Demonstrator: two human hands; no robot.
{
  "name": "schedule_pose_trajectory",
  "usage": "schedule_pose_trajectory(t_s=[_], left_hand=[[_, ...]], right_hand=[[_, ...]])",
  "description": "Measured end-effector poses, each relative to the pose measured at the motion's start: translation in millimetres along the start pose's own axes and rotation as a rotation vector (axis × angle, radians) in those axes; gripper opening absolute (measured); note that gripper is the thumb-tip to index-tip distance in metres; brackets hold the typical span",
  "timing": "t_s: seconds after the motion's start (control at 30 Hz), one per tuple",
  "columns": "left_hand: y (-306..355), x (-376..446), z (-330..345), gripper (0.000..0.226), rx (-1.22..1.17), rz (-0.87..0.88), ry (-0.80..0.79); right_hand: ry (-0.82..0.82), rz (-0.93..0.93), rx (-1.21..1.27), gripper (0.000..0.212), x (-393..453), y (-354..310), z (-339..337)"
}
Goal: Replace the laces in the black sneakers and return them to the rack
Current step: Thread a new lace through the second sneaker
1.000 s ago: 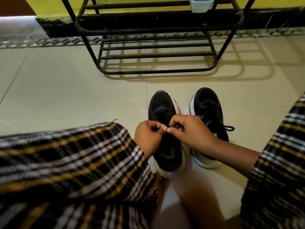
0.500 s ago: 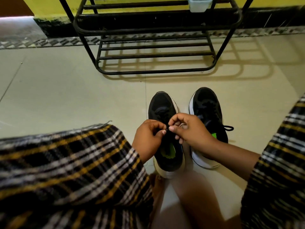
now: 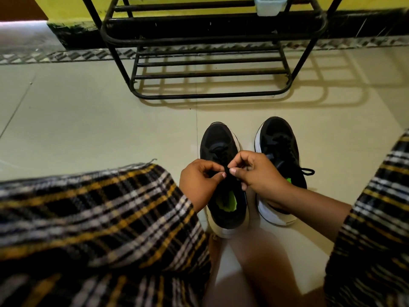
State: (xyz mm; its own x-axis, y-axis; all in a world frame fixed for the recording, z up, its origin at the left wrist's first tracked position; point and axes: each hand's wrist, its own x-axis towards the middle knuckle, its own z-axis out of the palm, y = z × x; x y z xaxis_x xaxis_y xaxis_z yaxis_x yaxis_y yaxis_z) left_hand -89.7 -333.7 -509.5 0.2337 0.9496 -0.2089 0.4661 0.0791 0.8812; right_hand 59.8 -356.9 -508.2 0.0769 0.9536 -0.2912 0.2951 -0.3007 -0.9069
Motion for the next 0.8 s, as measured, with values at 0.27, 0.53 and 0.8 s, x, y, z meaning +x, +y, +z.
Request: schedule_pose_trajectory(t_s=[0.27, 0.53, 0.8], left_hand=[[1.6, -4.0, -0.7, 0.009, -0.235, -0.170, -0.044], [-13.4, -5.0, -0.9, 0.026, -0.091, -0.164, 0.010], [-28.4, -8.5, -5.7, 0.066, -0.007, -0.170, 0.000]], right_hand=[[-0.050, -0.232, -0.443, 0.015, 5.0, -0.9, 0.4], [0.071, -0.321, -0.386, 0.016, 8.2, -4.9, -10.7], [0.286, -0.472, -0.131, 0.009, 10.3, -39.4, -31.7]])
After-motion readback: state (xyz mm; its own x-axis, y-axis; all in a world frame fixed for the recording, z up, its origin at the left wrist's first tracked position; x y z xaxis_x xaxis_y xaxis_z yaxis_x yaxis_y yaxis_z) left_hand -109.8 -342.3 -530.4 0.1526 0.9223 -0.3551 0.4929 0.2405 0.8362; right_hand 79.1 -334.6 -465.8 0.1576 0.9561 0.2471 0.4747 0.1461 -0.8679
